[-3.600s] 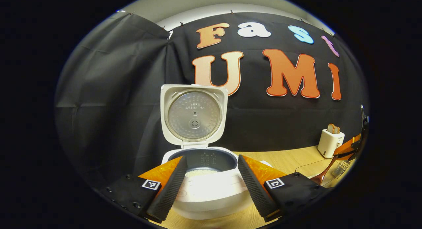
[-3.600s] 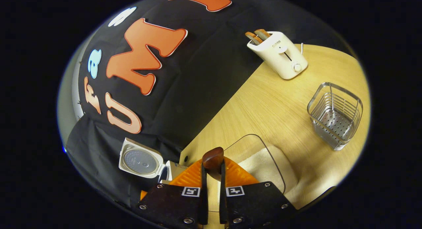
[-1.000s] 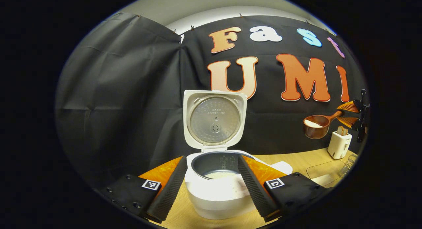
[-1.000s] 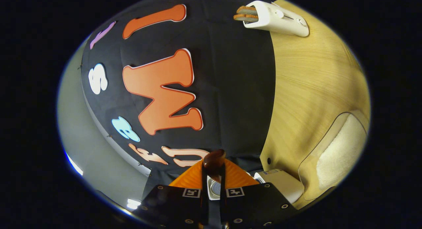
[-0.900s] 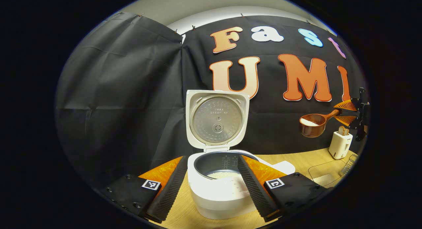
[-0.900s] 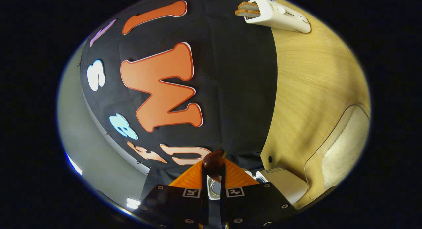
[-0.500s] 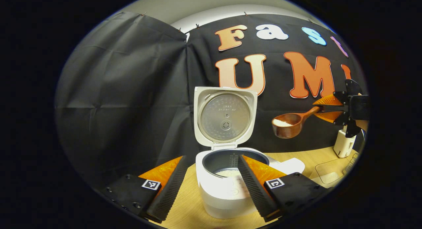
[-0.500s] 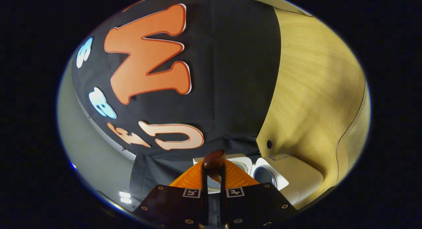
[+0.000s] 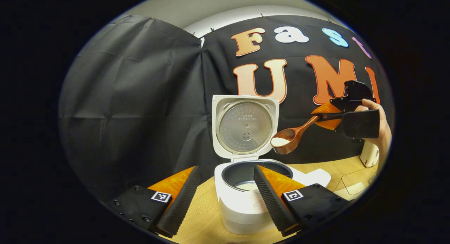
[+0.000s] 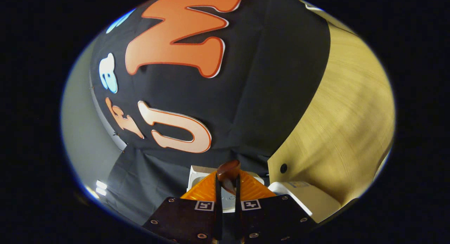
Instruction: Close the left gripper, press the button to open the rice cooker; take a wooden spoon from the chopstick holder with the right hand, scoop a spoonful of rice and pour it into the rice cooker, then put the wooden spoon back into the chopstick holder.
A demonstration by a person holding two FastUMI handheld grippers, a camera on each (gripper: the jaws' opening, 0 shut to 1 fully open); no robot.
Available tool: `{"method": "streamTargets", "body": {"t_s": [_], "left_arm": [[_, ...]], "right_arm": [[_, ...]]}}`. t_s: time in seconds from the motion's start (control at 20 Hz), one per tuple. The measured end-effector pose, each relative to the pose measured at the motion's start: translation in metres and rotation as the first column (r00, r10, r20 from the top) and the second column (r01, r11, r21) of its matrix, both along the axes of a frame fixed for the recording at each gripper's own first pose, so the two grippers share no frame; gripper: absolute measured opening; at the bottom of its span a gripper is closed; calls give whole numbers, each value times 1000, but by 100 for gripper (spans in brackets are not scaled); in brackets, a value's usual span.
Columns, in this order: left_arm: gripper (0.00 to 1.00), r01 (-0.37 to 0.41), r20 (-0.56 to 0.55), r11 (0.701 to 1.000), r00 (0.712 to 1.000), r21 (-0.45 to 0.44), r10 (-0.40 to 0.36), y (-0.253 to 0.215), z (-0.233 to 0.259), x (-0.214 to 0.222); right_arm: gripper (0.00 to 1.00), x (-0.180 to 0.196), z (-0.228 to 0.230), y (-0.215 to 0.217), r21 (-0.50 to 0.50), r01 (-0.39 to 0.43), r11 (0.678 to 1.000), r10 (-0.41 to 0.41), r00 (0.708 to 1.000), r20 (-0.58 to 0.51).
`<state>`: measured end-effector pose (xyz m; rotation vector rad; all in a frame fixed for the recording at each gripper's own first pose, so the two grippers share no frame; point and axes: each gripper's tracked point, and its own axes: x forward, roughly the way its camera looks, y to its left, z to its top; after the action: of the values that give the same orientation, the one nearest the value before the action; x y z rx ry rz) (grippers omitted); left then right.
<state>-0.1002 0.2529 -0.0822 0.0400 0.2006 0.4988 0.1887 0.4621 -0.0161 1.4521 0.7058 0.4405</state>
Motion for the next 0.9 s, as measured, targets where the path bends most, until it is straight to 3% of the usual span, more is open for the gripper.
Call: {"method": "streamTargets", "body": {"t_s": [0.25,0.3,0.35,0.45,0.75,0.8,0.9], "left_arm": [[100,-2,-11,1000,1000,-16,2,2,-7,1],[95,0,-14,1000,1000,-14,-1,1,-7,0],[100,2,-11,1000,1000,-10,-2,1,-5,0],[100,-7,-6,1000,1000,0,7,6,-4,1],[96,-26,-17,1000,1000,2,26,15,-7,-8],[100,-26,-15,1000,1000,4,26,16,-6,-9],[96,-28,-12,1000,1000,3,28,19,-6,-9]], "right_arm": [[13,-2,5,33,-55,-55,997,60,993,98],[13,-3,5,38,-76,-59,995,68,990,124],[13,-6,7,43,-103,-63,993,79,985,156],[13,-6,8,48,-189,-31,981,73,973,217],[13,-14,38,56,-276,25,961,91,911,402],[13,-15,45,58,-290,37,956,98,895,436],[13,-20,59,57,-310,60,949,114,851,513]]}}
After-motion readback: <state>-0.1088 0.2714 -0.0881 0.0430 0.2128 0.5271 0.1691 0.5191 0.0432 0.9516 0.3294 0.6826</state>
